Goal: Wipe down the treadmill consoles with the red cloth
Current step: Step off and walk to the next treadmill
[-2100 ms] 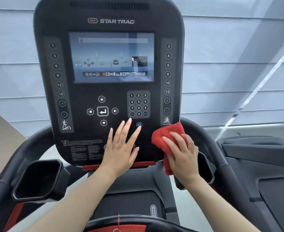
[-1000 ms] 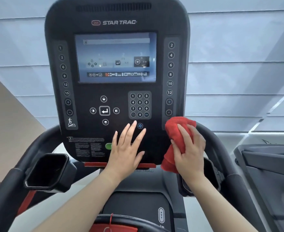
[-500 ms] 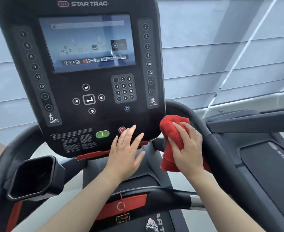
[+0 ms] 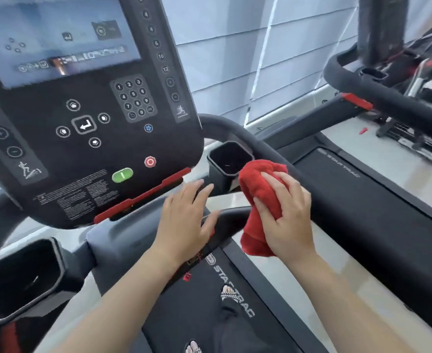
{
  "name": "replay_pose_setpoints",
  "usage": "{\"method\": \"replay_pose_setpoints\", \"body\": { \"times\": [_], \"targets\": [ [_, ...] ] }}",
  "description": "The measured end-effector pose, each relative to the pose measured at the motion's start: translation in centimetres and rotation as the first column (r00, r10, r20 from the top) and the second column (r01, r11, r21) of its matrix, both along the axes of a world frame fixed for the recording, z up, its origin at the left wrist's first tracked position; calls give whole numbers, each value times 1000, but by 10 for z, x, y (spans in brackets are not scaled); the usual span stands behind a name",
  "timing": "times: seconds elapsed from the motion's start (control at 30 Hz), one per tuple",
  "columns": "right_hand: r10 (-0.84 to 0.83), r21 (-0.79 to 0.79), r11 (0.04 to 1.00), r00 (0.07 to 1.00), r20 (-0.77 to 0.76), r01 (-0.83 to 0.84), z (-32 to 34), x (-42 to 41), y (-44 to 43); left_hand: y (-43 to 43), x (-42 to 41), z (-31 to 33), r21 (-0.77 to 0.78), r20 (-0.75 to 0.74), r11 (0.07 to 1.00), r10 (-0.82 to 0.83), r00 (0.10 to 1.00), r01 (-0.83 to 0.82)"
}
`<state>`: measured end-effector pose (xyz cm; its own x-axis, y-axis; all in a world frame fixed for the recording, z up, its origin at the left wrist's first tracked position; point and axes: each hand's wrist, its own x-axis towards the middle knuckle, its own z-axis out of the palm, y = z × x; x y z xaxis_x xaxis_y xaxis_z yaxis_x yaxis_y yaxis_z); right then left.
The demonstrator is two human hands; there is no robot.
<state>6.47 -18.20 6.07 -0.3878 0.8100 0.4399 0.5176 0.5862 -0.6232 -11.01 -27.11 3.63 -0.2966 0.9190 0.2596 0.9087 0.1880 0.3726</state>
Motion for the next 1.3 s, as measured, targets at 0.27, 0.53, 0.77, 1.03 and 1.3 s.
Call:
{"method": "replay_pose_setpoints", "body": {
  "times": [0.27, 0.53, 0.77, 1.03, 1.3],
  "targets": [
    [-212, -75, 973, 973, 95, 220, -26, 73, -59, -6, 60, 1, 67, 21, 942, -330, 944, 328],
    [-435, -157, 876, 887, 154, 457, -46, 139, -100, -9, 114, -18, -87, 15, 853, -515, 857, 515],
    [-581, -178, 778, 797, 163, 603, -60, 216, -134, -4, 196, -23, -151, 24, 728, -674, 738, 669],
    [-730, -143, 652, 667, 146, 745, -57, 346, -184, -14, 350, -16, -149, 10, 550, -831, 557, 822],
    [-857, -130, 480, 495, 142, 868, -68, 496, -254, -50, 516, -22, -185, 16, 370, -925, 379, 911]
  ]
}}
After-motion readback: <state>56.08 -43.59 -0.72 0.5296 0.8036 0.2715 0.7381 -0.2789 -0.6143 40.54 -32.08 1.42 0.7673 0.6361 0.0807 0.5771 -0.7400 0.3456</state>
